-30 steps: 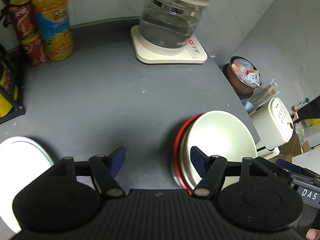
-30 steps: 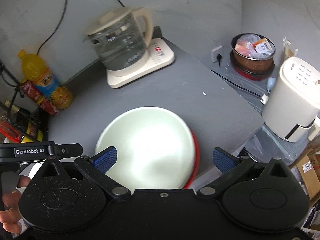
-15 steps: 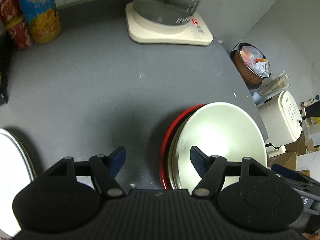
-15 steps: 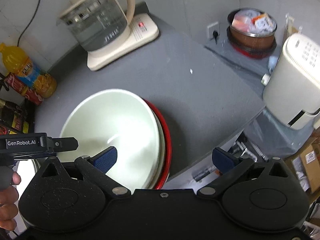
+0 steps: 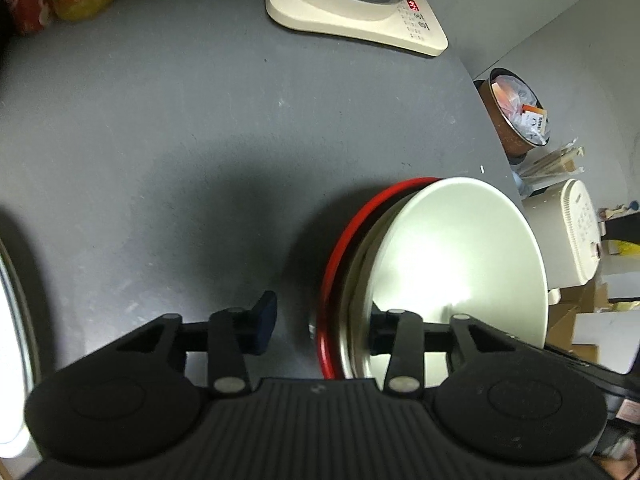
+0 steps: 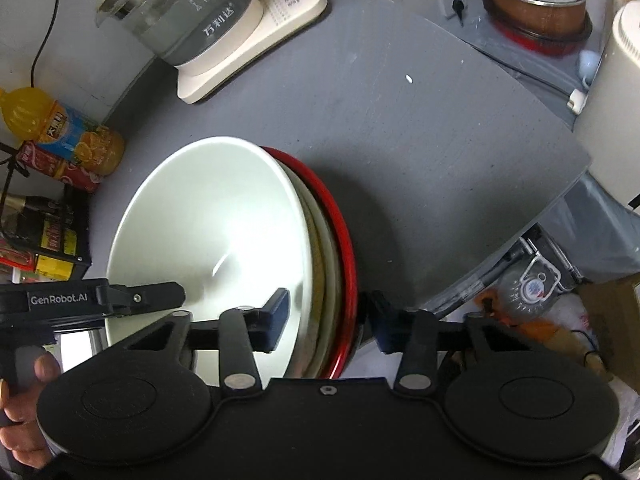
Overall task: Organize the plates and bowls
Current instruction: 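Close the right tool on the bowl stack rim while the left tool grips the rim too, then carry the bowl stack with both tools and lower it onto the white plate stack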
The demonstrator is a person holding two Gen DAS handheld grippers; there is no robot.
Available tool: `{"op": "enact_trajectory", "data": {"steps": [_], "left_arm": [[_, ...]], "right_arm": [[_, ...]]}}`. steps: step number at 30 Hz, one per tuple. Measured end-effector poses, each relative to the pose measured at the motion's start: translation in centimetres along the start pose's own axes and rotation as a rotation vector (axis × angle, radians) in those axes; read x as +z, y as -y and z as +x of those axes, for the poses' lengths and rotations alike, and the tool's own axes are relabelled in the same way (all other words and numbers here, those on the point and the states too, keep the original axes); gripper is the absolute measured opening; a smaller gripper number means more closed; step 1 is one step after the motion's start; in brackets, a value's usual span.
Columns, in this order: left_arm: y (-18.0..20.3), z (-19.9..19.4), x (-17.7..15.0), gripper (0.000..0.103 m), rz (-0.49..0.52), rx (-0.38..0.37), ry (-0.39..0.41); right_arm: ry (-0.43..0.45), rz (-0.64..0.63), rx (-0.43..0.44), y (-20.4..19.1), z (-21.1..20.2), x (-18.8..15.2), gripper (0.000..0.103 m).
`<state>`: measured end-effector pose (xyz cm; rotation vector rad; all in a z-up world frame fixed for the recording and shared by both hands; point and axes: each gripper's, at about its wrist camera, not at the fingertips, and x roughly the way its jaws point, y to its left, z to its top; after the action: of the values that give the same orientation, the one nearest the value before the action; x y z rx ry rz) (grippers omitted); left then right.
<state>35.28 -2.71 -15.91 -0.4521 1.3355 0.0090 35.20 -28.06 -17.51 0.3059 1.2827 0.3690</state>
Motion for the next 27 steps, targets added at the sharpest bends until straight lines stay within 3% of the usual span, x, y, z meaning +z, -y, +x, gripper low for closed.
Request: {"op": "enact_trajectory", "data": {"steps": [3,5,14,27], "left_arm": [[0.1,0.3,0.1,0.025,-0.007,-0.033,-0.018],[0.5,0.3,0.0,0.024,0.011,-0.032,-0.017],[-0.1,-1.0,0.0,0.024,0.029,-0.039,0.039],[-4.6,-4.7,-0.4,0.024,-0.047,-0.054,0.113]], "right_arm": [[0.004,-0.026,-0.004,0.0,0.0,0.0,0.034],[0.008,-0.034,0.001,0.2,-0.2,0.0,0.03],[0.028,-0.055,0.004,-1.2,-0.4,0.0,0.03],[0.024,-0.15,0.038,-6.4,0.2,-0.1,0.03]]}}
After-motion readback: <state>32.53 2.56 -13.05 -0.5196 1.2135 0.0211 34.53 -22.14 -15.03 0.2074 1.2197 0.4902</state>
